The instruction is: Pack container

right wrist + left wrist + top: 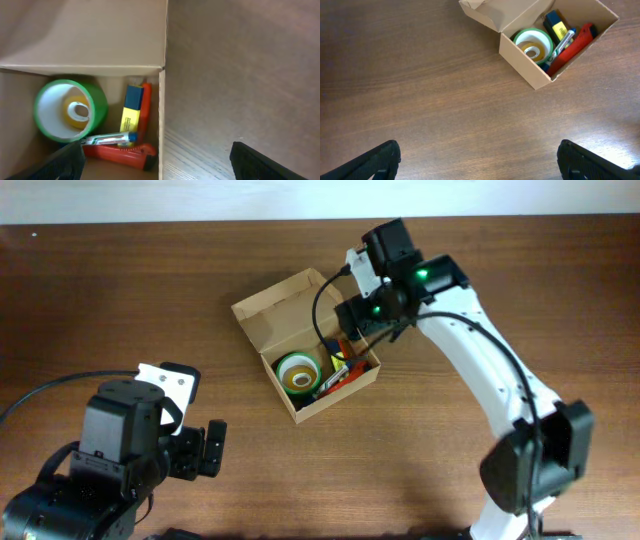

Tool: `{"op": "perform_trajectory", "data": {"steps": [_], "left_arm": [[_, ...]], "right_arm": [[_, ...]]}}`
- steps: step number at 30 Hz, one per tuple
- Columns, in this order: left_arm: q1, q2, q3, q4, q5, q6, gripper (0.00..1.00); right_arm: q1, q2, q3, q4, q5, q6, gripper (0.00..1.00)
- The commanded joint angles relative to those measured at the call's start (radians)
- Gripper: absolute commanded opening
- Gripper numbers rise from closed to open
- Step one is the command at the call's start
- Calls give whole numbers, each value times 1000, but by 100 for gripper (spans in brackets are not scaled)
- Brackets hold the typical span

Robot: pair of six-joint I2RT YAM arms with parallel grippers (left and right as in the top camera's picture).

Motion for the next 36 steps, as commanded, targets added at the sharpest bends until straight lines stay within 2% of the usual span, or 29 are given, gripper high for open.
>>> {"op": "perform_trajectory", "data": {"steps": [1, 4, 6, 8, 10, 13, 15, 16, 19, 36], "left_arm": [[2, -1, 3, -1, 11, 19, 100], [2, -1, 3, -1, 11, 19, 100], [2, -1, 3, -1, 11, 19, 100], [2, -1, 3, -1, 10, 19, 100], [2, -1, 3, -1, 11, 19, 100], [2, -2, 3, -1, 11, 19, 100], [2, -1, 3, -1, 10, 19, 100], [2, -1, 3, -1, 11, 19, 100], [2, -2, 3, -1, 11, 19, 100], [2, -2, 3, -1, 11, 19, 100]], "right_arm": [[2, 54, 9, -10, 13, 23, 94], [2, 123, 2, -21, 14, 22, 94], [0, 152, -2, -20, 23, 21, 87], [0, 174, -4, -21, 51, 22, 68], [0, 186, -5, -18, 54, 22, 37], [0, 186, -5, -20, 53, 23, 9], [0, 186, -5, -21, 53, 23, 8], [0, 186, -5, -21, 53, 23, 4], [0, 186, -5, -21, 53, 24, 4], [0, 186, -5, -82, 80, 514, 4]]}}
